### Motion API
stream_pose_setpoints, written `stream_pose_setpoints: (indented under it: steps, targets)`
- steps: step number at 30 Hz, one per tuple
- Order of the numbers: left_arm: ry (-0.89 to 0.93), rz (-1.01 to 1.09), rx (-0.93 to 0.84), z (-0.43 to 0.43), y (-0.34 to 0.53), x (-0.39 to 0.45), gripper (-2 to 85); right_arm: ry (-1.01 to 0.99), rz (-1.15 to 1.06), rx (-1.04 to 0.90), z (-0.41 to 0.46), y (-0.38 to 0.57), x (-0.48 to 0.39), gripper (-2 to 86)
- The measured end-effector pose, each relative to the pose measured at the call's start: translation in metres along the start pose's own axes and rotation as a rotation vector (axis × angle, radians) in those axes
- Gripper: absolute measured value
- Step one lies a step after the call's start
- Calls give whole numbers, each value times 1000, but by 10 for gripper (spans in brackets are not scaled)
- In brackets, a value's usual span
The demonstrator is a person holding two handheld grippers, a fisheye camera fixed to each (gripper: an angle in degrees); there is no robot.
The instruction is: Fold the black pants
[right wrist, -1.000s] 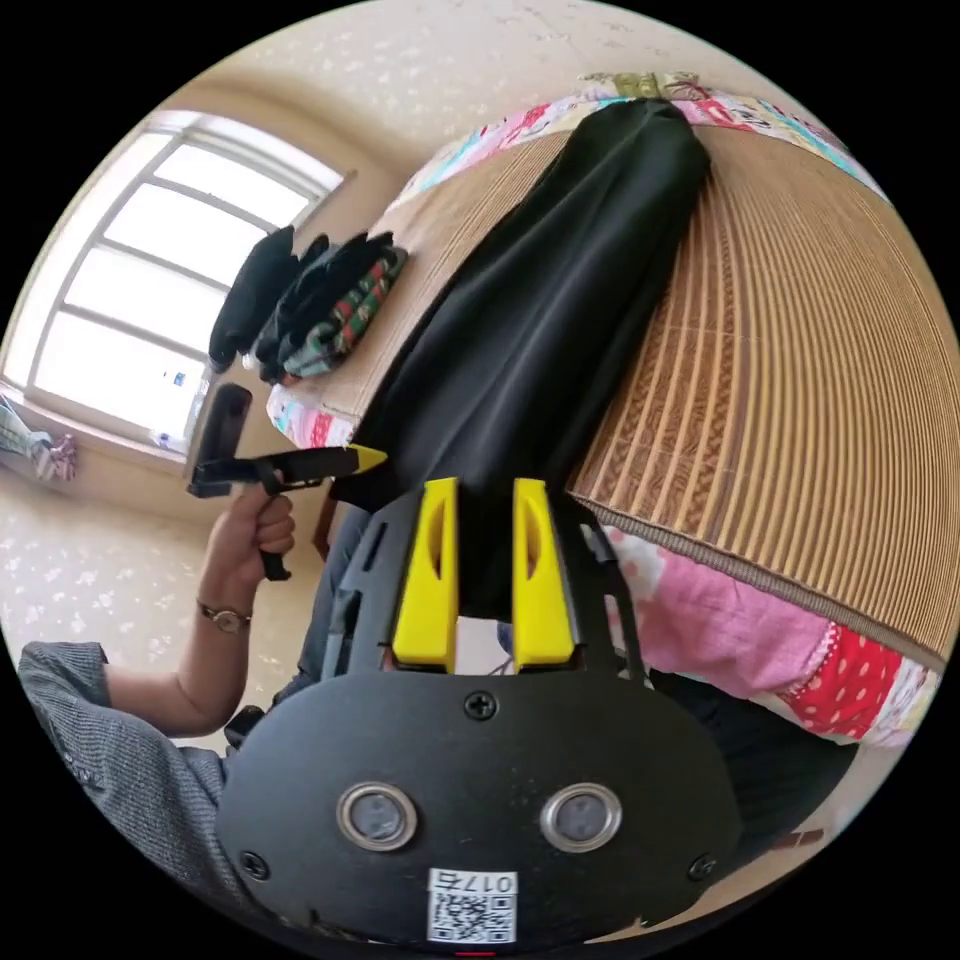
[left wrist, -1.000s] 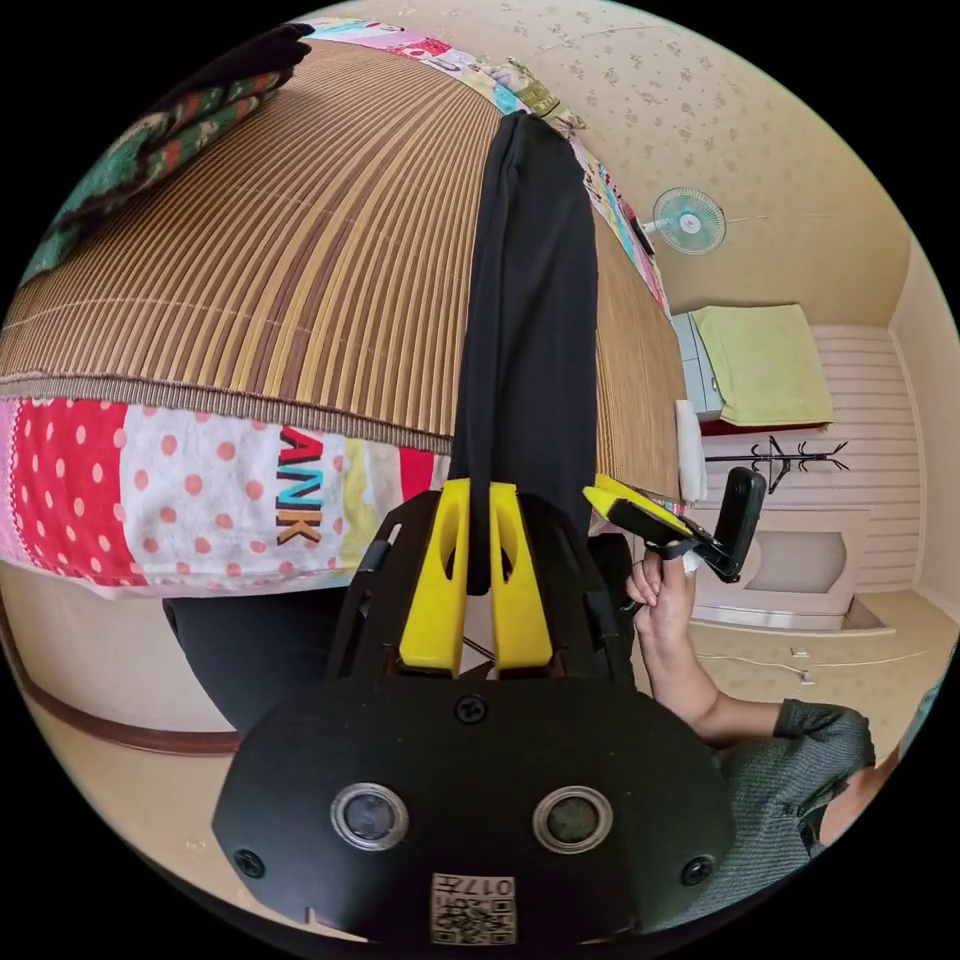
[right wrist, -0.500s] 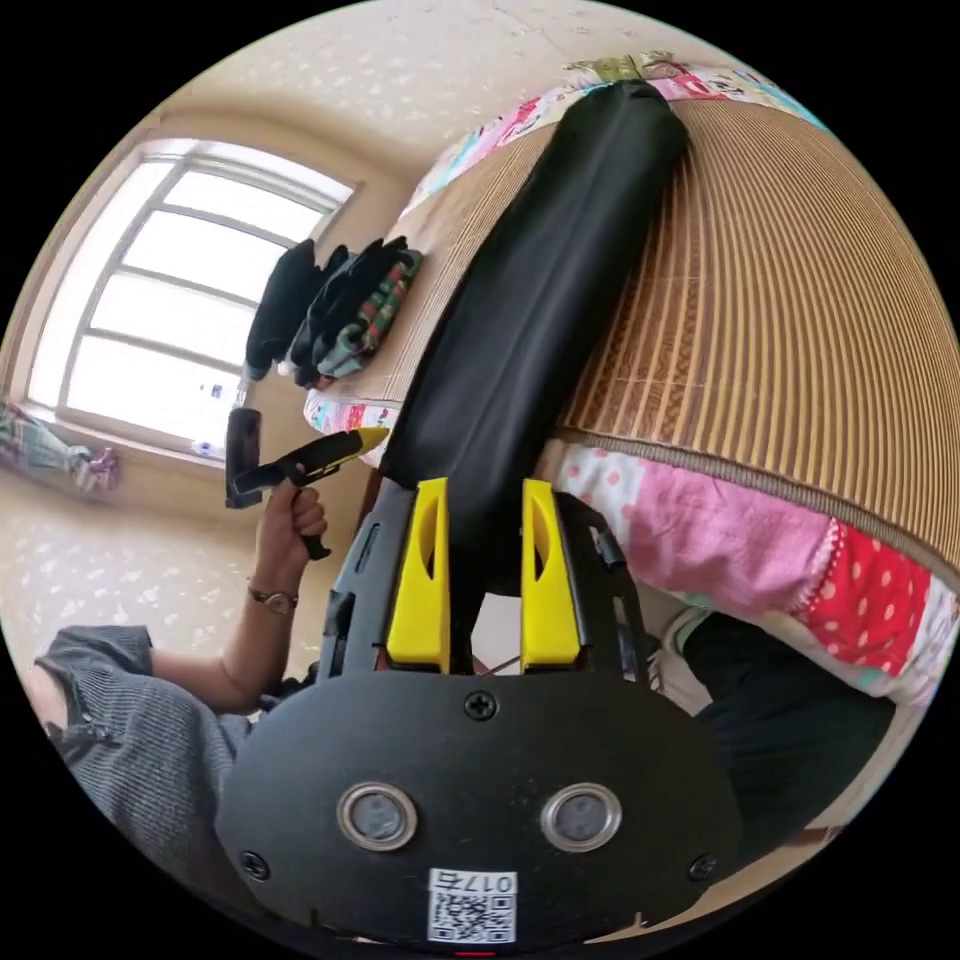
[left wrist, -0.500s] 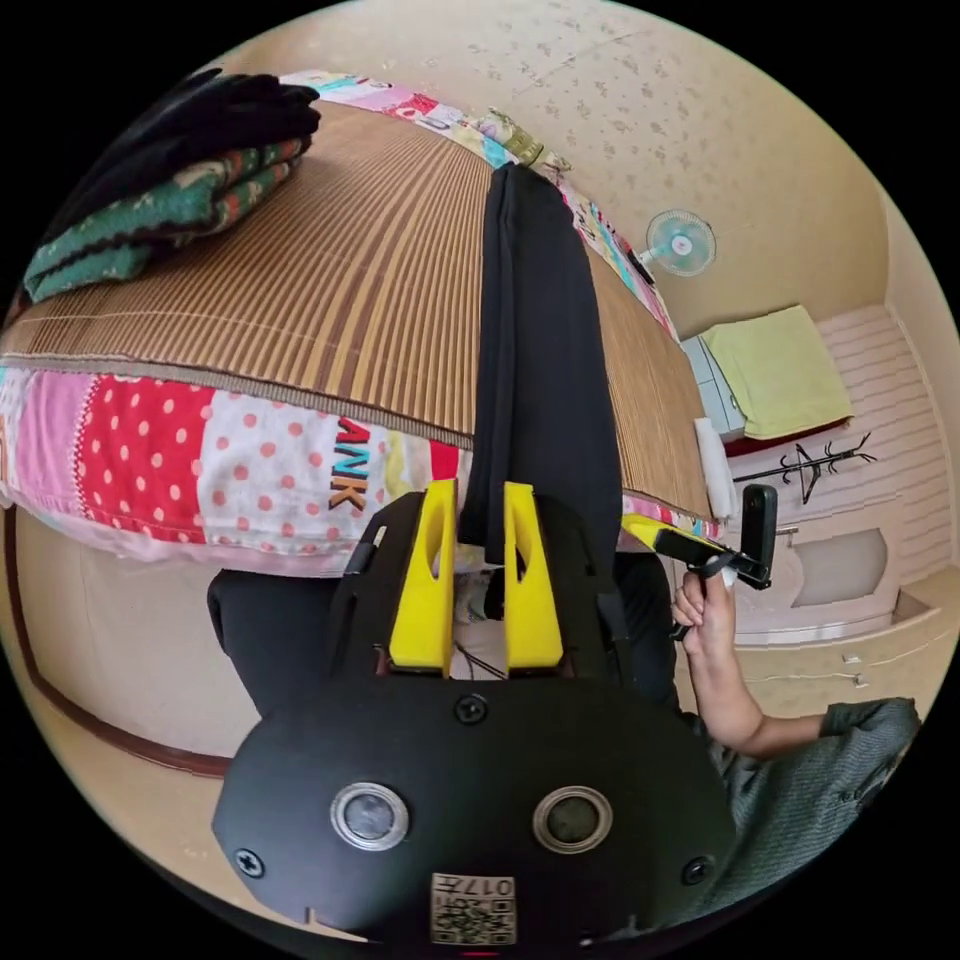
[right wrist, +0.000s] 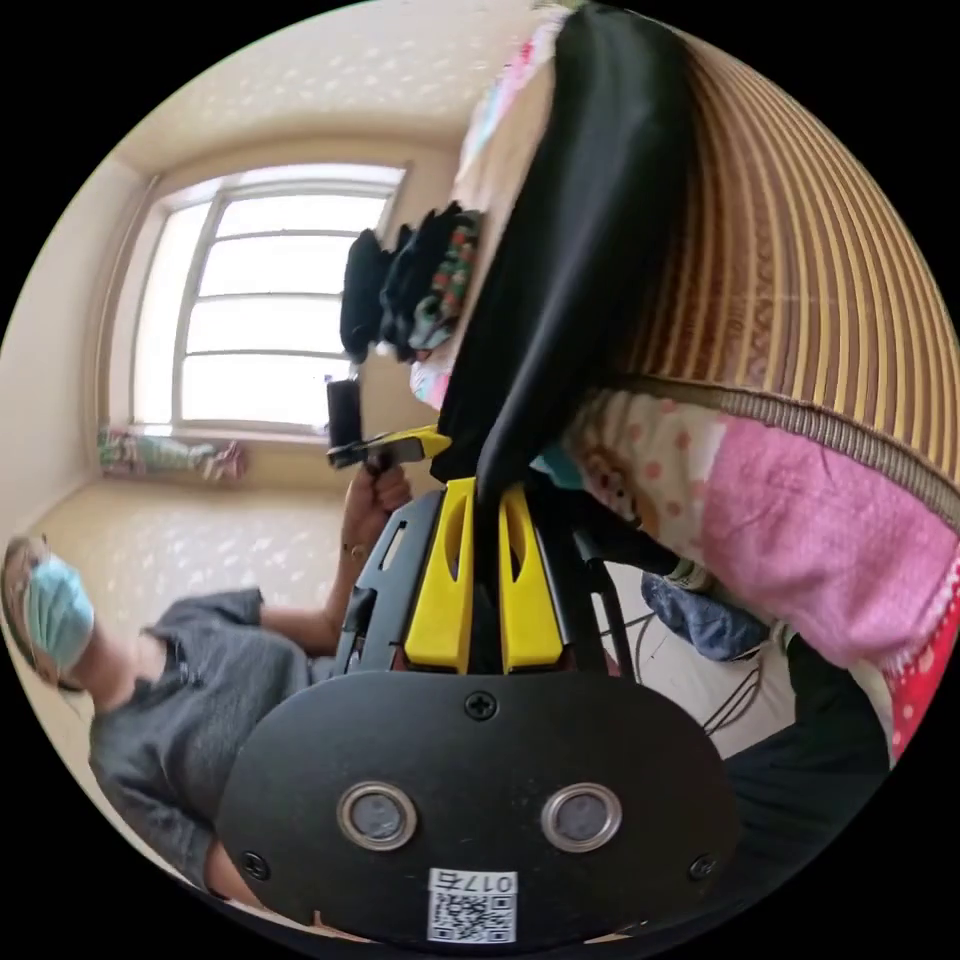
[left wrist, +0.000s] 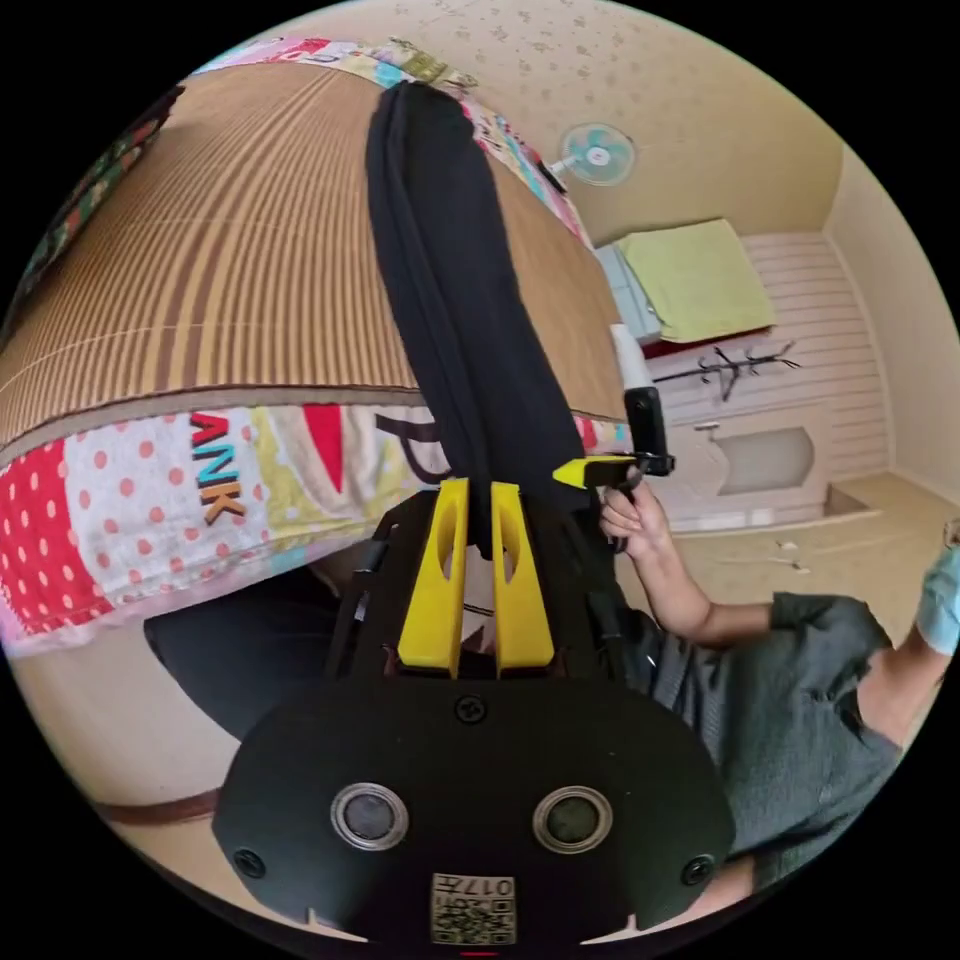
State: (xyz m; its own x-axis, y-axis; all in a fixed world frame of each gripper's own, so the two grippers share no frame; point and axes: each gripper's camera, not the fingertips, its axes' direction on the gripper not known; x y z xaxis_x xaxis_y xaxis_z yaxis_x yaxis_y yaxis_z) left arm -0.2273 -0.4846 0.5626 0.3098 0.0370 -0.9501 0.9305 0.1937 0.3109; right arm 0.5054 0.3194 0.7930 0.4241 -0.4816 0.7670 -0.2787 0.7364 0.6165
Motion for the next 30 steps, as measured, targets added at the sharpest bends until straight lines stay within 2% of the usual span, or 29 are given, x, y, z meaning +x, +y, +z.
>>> stream_pose_setpoints:
  steps: [2, 6, 8, 10, 12, 14, 17, 20, 22, 26, 28, 30]
  targets:
    - [223, 130, -28, -10, 14, 10, 43, -31, -112, -53, -14, 20, -24, 16]
    - [481, 399, -59, -30, 43, 50, 43, -274, -341, -143, -50, 67, -87, 10]
    - [669, 519, 20, -49, 49, 69, 44, -349, -428, -132, -68, 77, -112, 10]
    - [723, 494, 97, -60, 38, 70, 43, -366, -422, -73, -86, 70, -122, 15]
    - [679, 428, 177, -69, 16, 63, 43, -295, -352, 7, -106, 36, -116, 26]
    - [516, 294, 316, -81, -26, 41, 46, -192, -299, 115, -121, -1, -101, 46]
    - [337, 111, 415, -79, -85, 0, 57, -67, -211, 219, -125, -71, -67, 136]
    - [164, -71, 367, -67, -114, -40, 131, 31, -111, 193, -112, -101, -44, 187]
    - [148, -89, 341, -62, -105, -50, 148, 75, -108, 170, -100, -90, -44, 183]
    - [9, -164, 246, -47, -56, -69, 164, 291, 10, 131, -63, -25, -25, 174]
    - [75, -226, 218, -40, -35, -84, 152, 364, 54, 146, -49, 3, -14, 168]
    - [254, -293, 209, -33, -20, -101, 129, 405, 30, 207, -34, 29, -9, 146]
